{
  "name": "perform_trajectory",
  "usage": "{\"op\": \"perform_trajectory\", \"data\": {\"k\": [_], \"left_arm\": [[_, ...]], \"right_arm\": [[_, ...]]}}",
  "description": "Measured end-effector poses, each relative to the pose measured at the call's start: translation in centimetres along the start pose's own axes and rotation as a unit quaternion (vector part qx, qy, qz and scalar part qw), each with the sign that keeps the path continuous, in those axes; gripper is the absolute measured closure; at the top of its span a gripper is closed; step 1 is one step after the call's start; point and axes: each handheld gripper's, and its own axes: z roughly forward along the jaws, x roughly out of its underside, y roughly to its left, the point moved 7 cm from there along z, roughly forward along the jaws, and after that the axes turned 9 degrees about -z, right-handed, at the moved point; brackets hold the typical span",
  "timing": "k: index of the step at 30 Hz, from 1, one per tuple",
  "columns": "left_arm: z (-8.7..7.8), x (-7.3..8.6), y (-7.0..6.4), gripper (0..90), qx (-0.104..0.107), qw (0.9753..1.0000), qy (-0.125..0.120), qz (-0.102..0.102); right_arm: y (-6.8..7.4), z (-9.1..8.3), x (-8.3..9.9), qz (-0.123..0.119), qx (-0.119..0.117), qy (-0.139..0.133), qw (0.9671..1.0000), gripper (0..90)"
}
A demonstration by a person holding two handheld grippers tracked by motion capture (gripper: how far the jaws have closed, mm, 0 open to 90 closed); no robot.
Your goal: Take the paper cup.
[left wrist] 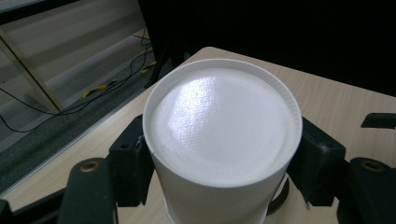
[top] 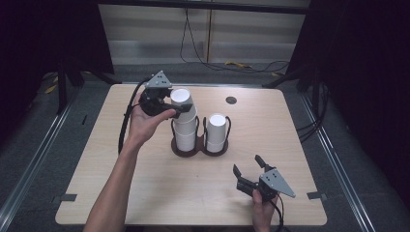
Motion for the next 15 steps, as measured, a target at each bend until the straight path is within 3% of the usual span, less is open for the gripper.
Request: {"op": "perform_trajectory", "data": {"k": [15], "left_arm": [[-1.4, -0.8, -0.3, 32.5, 0.014, 0.9992, -0.038, -0.007]], "right_arm": [[0.0, 0.0, 0.0, 0.000, 0.000, 0.000, 1.0000, 14.2]]}}
